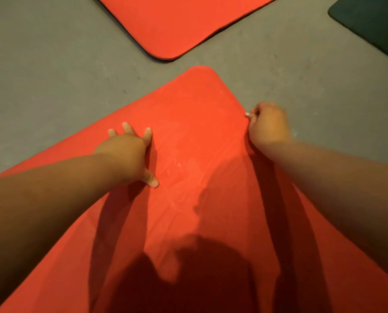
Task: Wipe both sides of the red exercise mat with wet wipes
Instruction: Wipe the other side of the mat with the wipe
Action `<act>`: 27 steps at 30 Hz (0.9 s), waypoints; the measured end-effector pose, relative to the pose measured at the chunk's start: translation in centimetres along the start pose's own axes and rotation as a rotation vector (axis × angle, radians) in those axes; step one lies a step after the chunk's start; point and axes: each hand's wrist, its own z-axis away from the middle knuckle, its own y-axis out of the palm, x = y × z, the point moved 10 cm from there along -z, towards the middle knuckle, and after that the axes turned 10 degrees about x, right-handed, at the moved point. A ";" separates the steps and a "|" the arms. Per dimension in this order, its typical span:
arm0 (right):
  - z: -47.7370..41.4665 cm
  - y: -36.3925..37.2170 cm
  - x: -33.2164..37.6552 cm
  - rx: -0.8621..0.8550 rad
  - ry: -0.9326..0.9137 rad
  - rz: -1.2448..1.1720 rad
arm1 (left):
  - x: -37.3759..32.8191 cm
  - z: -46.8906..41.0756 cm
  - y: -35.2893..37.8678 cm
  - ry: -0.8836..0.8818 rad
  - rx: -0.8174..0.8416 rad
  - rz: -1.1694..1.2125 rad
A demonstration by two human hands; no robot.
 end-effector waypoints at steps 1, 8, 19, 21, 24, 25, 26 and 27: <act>-1.6 -0.1 -0.4 0.004 0.025 0.013 | 0.1 -0.1 0.0 -0.003 -0.005 -0.006; 13.3 6.1 8.6 0.246 -0.444 -0.081 | 0.1 -0.1 -0.1 -0.014 -0.004 -0.026; 2.0 3.4 6.3 0.070 -0.061 0.015 | 0.3 0.7 -0.6 -0.001 -0.050 -0.071; 8.9 6.9 11.9 0.238 -0.354 0.006 | 1.0 1.3 -1.4 0.043 -0.107 -0.095; 16.6 9.4 15.2 0.425 -0.701 -0.048 | 3.5 1.7 -1.4 0.065 -0.145 -0.023; 14.3 8.8 14.1 0.374 -0.671 -0.059 | 4.6 1.6 -1.1 0.034 -0.159 0.031; 10.7 7.6 12.3 0.292 -0.558 -0.045 | 5.4 1.6 -0.8 -0.005 -0.171 0.089; 6.9 6.0 10.0 0.186 -0.416 -0.031 | 5.9 1.4 -0.5 -0.036 -0.168 0.137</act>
